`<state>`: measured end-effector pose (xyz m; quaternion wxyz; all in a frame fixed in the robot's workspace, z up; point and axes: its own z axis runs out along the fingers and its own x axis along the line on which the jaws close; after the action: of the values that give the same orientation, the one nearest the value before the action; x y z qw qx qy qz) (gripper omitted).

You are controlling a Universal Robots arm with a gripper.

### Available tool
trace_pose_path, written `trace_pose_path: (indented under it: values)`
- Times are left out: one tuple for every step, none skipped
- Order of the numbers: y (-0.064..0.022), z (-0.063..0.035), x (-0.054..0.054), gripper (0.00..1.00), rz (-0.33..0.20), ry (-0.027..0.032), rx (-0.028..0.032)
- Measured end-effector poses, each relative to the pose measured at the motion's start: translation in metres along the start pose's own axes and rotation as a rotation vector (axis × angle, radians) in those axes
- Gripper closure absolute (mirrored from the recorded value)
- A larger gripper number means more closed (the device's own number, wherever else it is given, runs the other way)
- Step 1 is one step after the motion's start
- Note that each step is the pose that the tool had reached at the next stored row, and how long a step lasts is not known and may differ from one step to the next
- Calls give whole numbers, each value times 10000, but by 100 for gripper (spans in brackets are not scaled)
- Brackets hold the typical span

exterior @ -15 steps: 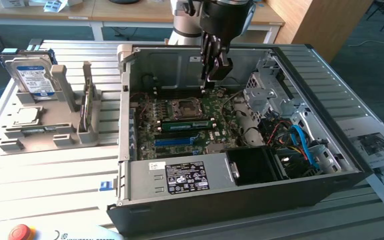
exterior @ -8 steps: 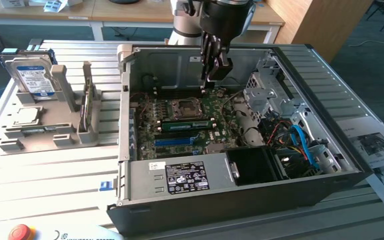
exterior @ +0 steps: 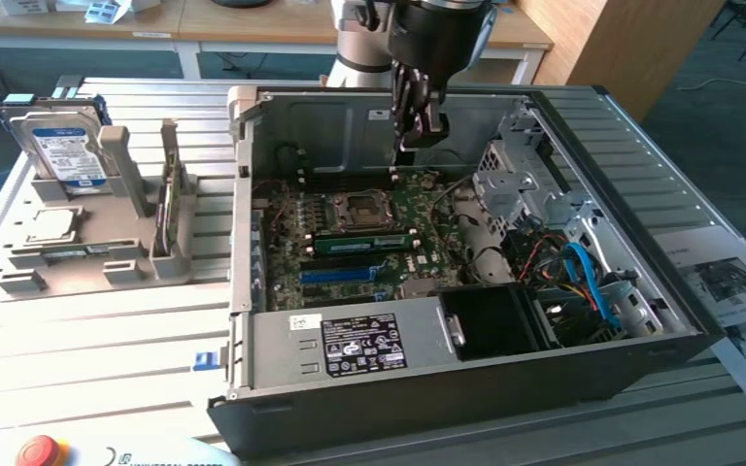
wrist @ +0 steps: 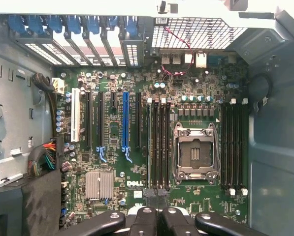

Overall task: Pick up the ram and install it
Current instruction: 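Press down the ram until it locks into place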

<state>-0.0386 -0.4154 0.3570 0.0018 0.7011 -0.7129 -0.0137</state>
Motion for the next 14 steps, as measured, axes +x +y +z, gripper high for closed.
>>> trace_pose_path:
  values:
    - [0, 0, 0, 89, 0, 0, 1]
    - [0, 0, 0, 89, 0, 0, 0]
    - [0, 0, 0, 89, 0, 0, 0]
    - [0, 0, 0, 89, 1, 0, 0]
    - [0, 0, 0, 89, 0, 0, 0]
    - [0, 0, 0, 89, 0, 0, 0]
    - [0, 0, 0, 89, 0, 0, 0]
    - [0, 0, 0, 89, 0, -1, 0]
    - [0, 0, 0, 89, 1, 0, 0]
    - [0, 0, 0, 89, 0, 0, 0]
    - [0, 0, 0, 89, 0, 0, 0]
    - [0, 0, 0, 89, 0, -1, 0]
    - [0, 0, 0, 89, 0, 0, 0]
    - [0, 0, 0, 89, 1, 0, 0]
